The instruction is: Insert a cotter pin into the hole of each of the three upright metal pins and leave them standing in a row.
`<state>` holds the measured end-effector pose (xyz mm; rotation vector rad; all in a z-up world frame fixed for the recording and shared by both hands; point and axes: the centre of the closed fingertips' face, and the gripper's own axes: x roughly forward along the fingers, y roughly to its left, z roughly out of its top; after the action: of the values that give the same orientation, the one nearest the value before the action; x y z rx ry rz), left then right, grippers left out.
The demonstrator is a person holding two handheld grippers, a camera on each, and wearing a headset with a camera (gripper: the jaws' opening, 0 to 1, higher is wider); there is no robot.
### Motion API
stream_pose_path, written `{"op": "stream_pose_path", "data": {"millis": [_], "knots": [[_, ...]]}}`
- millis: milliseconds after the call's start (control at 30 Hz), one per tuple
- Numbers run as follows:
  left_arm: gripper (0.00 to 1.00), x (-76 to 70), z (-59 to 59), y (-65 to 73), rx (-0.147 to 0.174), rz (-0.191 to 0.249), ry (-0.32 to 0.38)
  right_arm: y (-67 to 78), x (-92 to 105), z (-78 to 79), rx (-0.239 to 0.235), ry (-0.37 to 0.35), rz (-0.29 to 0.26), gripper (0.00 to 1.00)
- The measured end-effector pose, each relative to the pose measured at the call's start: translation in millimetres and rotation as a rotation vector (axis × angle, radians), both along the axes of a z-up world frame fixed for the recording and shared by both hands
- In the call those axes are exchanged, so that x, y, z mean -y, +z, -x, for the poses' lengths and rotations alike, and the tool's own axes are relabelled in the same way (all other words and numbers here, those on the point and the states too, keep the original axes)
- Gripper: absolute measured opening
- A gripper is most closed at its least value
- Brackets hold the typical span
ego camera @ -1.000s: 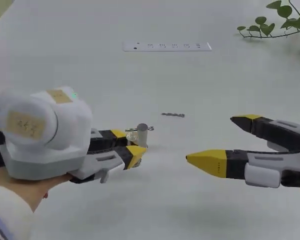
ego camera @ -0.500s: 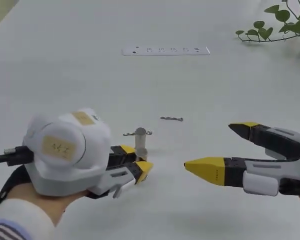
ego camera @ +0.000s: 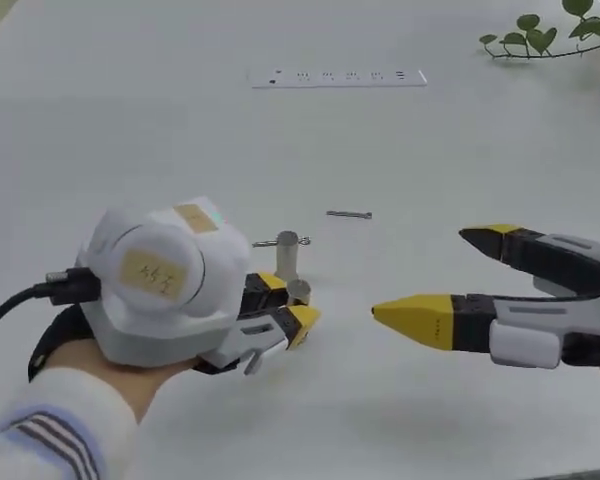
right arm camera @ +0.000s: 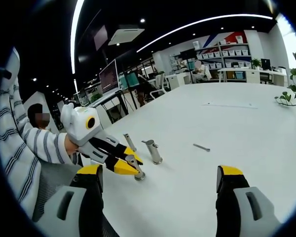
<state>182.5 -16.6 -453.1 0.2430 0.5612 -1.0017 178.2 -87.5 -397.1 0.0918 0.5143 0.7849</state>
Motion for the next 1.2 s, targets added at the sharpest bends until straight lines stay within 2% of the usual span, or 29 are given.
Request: {"op": "stream_pose_path", "data": {"millis": [367, 500, 667, 900, 967, 1033, 1200], "knots": [[0.09, 4.1, 1.7, -4.8, 0.013, -0.013, -0.019, 1.5, 2.1, -0.3, 0.007, -0.007, 0.0, 0.94], [0.09, 3.9, 1.1, -4.0, 0.002, 0.0, 0.005, 1.0, 2.0, 0.3, 0.004, -0.006, -0.001, 0.94], [0.1, 4.3, 3.9, -4.9, 0.015, -0.01, 0.0, -1.3, -0.5, 2.0, -0.001, 0.001, 0.0, 0.94], [0.1, 4.2, 3.7, -5.6, 0.006, -0.003, 0.014, -0.2, -2.2, 2.0, 0.005, 0.009, 0.004, 0.94], [0.1, 4.3, 3.6, -6.2, -0.011, 0.009, 0.025, -0.4, -1.4, 1.9, 0.004, 0.007, 0.005, 0.94], [0.11, 3.7, 2.7, -7.8, -0.042, 0.031, 0.04, -1.3, -0.3, 2.0, -0.002, 0.002, 0.005, 0.94], [0.12, 3.9, 4.1, -8.9, -0.054, 0.029, 0.012, -2.1, -0.2, 3.1, -0.002, 0.007, 0.014, 0.94]]}}
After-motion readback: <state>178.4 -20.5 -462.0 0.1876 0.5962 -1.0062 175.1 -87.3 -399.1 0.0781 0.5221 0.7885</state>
